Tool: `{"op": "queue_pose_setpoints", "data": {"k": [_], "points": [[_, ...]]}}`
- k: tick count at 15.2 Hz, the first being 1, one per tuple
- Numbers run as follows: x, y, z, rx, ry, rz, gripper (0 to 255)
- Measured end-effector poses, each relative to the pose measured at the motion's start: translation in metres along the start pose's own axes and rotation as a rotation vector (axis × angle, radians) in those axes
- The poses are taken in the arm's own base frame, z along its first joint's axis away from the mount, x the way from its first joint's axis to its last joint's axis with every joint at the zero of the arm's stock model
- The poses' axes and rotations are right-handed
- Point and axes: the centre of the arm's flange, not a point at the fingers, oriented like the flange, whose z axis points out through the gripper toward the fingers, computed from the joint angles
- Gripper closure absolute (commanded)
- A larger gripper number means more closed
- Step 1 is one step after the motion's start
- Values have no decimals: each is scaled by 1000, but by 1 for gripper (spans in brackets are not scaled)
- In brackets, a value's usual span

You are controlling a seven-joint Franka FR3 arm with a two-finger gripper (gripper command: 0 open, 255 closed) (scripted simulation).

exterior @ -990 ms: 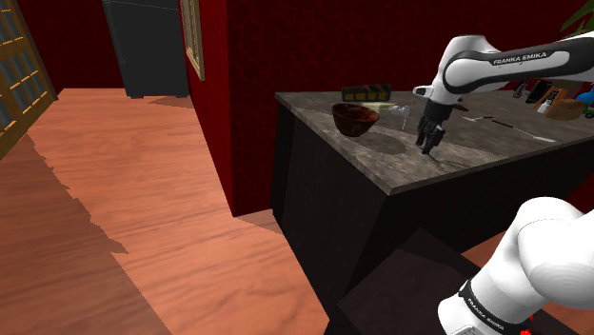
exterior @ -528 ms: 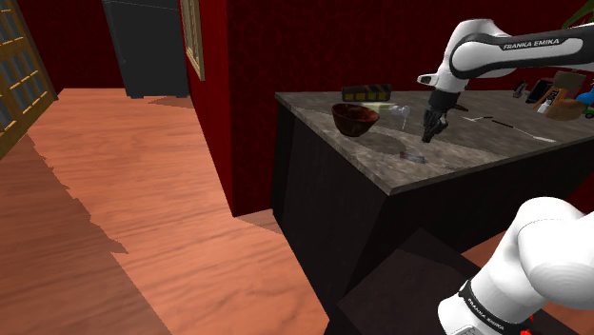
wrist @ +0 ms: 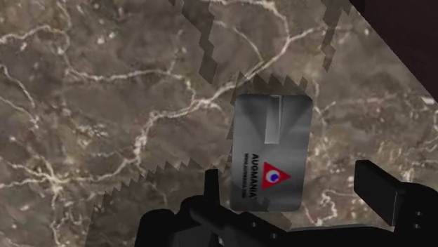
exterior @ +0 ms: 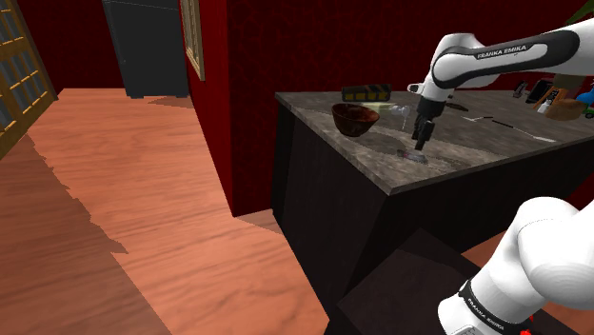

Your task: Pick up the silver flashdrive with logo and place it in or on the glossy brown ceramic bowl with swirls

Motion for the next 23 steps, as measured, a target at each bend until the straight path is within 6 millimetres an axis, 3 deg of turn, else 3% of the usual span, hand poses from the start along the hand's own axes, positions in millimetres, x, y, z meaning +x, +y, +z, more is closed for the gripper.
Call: {"op": "queue_pose_setpoints", "data": {"k": [7, 13, 14, 23], "points": [[2, 2, 36, 3, 1, 25, 0], [1, 1, 41, 2, 1, 26, 0], [1, 1, 41, 2, 1, 26, 255], [1, 2, 40, 2, 2, 26, 255]]}}
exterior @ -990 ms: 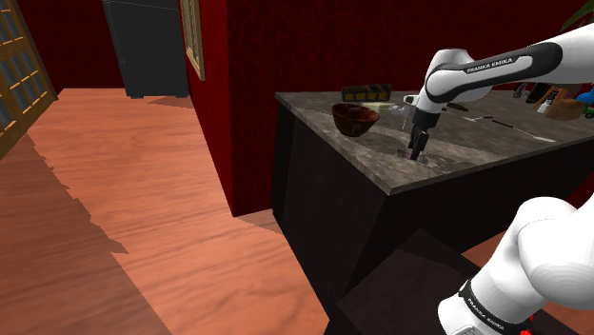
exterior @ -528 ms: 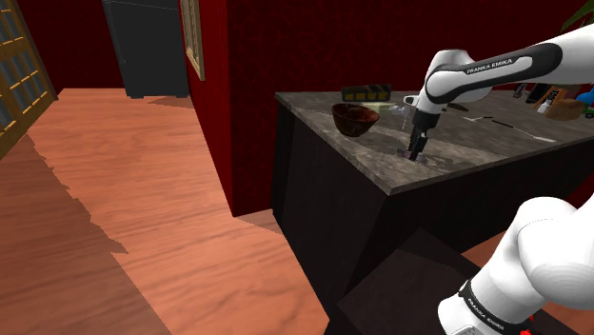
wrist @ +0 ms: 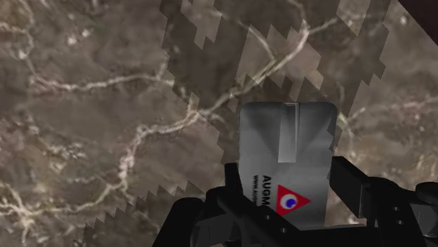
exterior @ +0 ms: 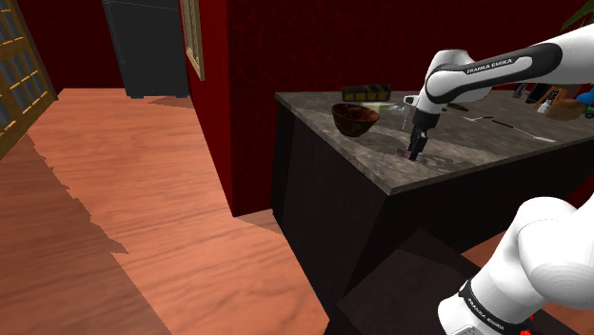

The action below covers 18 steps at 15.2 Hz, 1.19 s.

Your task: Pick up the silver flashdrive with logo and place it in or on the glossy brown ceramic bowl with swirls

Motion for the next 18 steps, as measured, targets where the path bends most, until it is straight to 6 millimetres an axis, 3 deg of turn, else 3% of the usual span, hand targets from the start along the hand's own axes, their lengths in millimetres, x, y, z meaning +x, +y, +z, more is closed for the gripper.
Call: {"op": "queue_pose_setpoints", "data": {"k": [4, 18], "points": [[0, 0, -10, 1, -1, 0, 255], [-2, -2, -84, 1, -1, 0, 255]]}}
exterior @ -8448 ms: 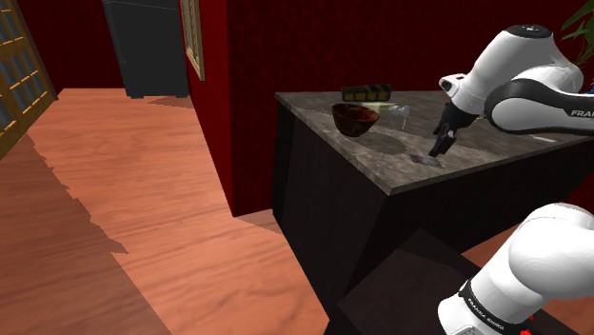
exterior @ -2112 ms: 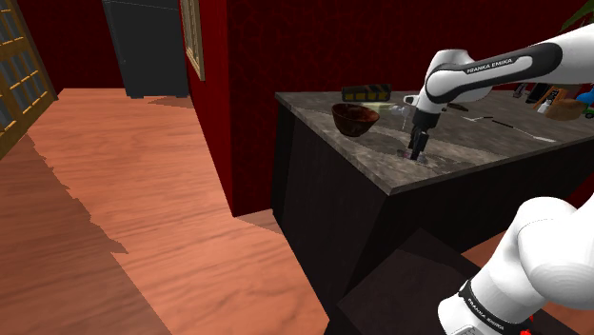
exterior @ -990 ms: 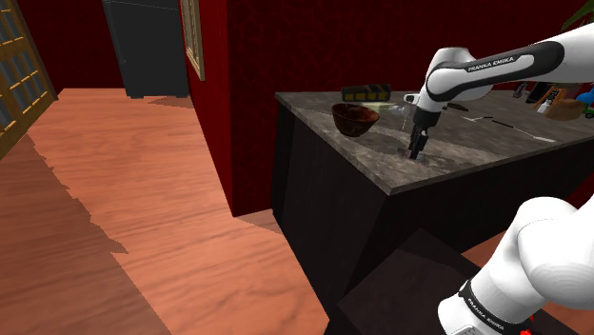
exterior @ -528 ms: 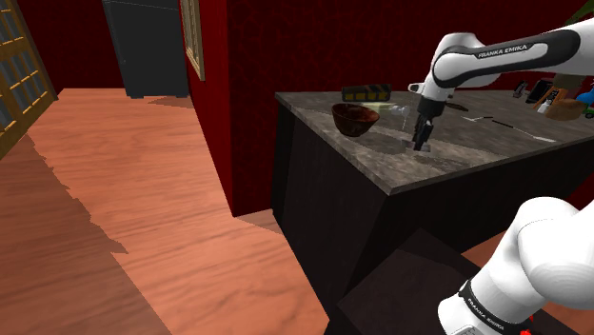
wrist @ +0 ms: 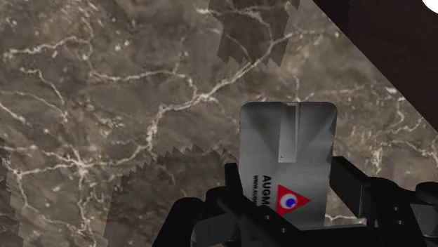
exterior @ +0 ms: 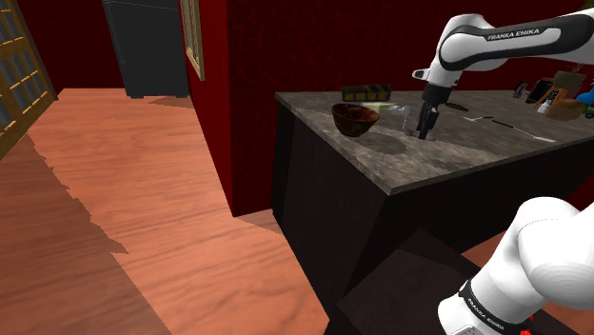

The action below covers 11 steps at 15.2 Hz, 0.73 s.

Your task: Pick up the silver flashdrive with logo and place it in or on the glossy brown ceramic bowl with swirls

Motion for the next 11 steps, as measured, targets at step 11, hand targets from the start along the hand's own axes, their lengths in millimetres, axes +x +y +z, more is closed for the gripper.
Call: {"op": "queue_pose_setpoints", "data": {"k": [11], "points": [[-4, -1, -57, 0, 0, 0, 255]]}}
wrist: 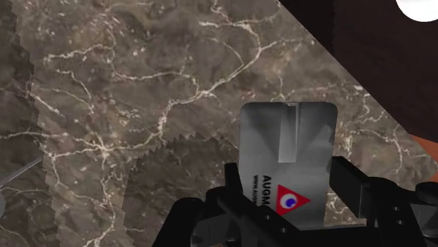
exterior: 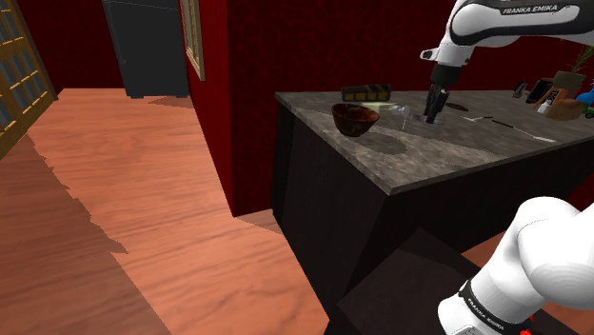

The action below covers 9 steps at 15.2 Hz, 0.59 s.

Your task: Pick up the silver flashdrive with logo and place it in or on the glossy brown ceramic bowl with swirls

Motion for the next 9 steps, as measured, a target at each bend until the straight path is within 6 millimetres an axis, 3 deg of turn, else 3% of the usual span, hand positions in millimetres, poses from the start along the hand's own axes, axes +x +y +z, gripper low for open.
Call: {"op": "queue_pose_setpoints", "data": {"k": [4, 9], "points": [[-1, 0, -21, 0, 0, 0, 255], [48, 12, -32, 1, 0, 1, 255]]}}
